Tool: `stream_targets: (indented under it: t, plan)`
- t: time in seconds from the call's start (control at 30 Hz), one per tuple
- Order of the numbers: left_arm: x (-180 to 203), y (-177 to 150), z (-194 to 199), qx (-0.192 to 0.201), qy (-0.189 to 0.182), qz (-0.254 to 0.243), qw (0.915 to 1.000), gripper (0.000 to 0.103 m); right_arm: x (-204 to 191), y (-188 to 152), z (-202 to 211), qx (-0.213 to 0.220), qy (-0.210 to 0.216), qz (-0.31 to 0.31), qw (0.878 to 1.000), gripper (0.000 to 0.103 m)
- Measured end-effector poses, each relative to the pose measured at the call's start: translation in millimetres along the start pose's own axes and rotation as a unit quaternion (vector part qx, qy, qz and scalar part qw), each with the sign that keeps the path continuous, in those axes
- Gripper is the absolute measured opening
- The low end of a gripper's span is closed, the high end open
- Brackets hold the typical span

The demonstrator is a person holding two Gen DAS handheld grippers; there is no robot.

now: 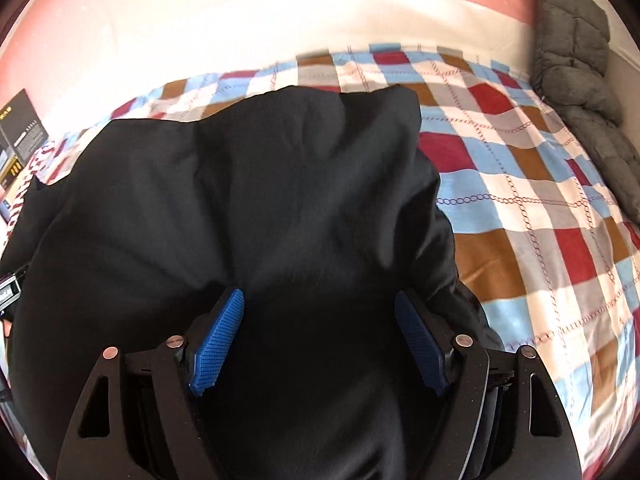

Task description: Fold large clothes

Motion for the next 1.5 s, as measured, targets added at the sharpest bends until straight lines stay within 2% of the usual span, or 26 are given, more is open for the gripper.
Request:
stream_targets:
  t: [0.1,0.2,0.27,0.33,0.4,0.5,0.6,0.63,0.7,0.77,0.83,0.93,1.0,1.07,1.2,1.27,1.33,1.43,1.5]
  plan:
    - [-2,11,-6,-0.029,0.008,-0.008,0.9995,0.068,2,7,-13,-0.028,-0.003,0.005,1.0,0.077]
    - [4,8,13,-0.04,0.011,-0.013,0.9991,0.065,4,14,-8,-0.041,-0.007,0.0,0.999,0.077]
    - [-2,9,34,-0.017,0.008,-0.015,0.9997,0.065,5,22,15,-0.009,-0.004,-0.009,1.0,0.077]
    - [-26,10,54,0.006,0.021,-0.009,0.9997,0.065,8,28,49,0.047,0.019,-0.027,0.998,0.077]
    - [-52,10,57,0.015,0.029,0.007,0.9994,0.065,7,29,65,0.076,0.031,-0.035,0.996,0.077]
    - [-75,16,31,0.001,0.046,0.025,0.9986,0.064,4,31,38,0.044,0.022,-0.026,0.998,0.077]
    - [-86,18,1,-0.005,0.074,0.008,0.9972,0.066,14,36,-7,0.016,0.003,-0.022,1.0,0.077]
    - [-89,16,-7,-0.01,0.068,0.02,0.9974,0.067,19,35,-20,0.007,0.01,-0.04,0.999,0.077]
    - [-99,13,-20,-0.007,0.064,0.049,0.9967,0.077,30,31,-33,0.0,0.015,-0.065,0.998,0.076]
    - [-103,5,-31,-0.012,0.037,0.086,0.9955,0.078,34,27,-43,-0.004,0.013,-0.072,0.997,0.076]
    - [-105,0,-36,-0.008,0.032,0.099,0.9945,0.08,36,25,-50,-0.006,0.011,-0.076,0.997,0.076]
    - [-100,3,-34,-0.015,0.045,0.084,0.9953,0.079,34,25,-52,-0.018,0.002,-0.068,0.998,0.077]
    - [-94,11,-18,-0.015,0.061,0.06,0.9962,0.074,32,31,-41,-0.02,-0.012,-0.049,0.999,0.077]
    - [-88,17,8,-0.004,0.043,0.053,0.9977,0.072,31,37,-18,-0.004,-0.026,-0.036,0.999,0.077]
    - [-66,13,83,0.053,-0.008,0.039,0.9978,0.072,23,29,64,0.059,0.027,-0.067,0.996,0.077]
    - [-43,-10,120,0.071,-0.035,0.021,0.9966,0.072,18,10,100,0.084,0.035,-0.067,0.994,0.077]
    - [-17,-39,138,0.068,-0.057,-0.001,0.9961,0.072,15,-20,118,0.085,0.027,-0.05,0.995,0.077]
    - [19,-79,126,0.035,-0.069,-0.031,0.9965,0.072,21,-61,102,0.048,0.008,-0.05,0.998,0.077]
    - [23,-90,107,0.028,-0.058,-0.02,0.9977,0.076,25,-70,89,0.055,0.012,-0.043,0.997,0.077]
Point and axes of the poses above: each gripper's, at about its wrist camera, not at the fingertips, and z roughly against the way its jaws point, x to its right, y to its top, the point moved 8 cm from there along -z, roughly the way its jaws point, and after that the axes turned 7 degrees about x, right-handed, at the moved point
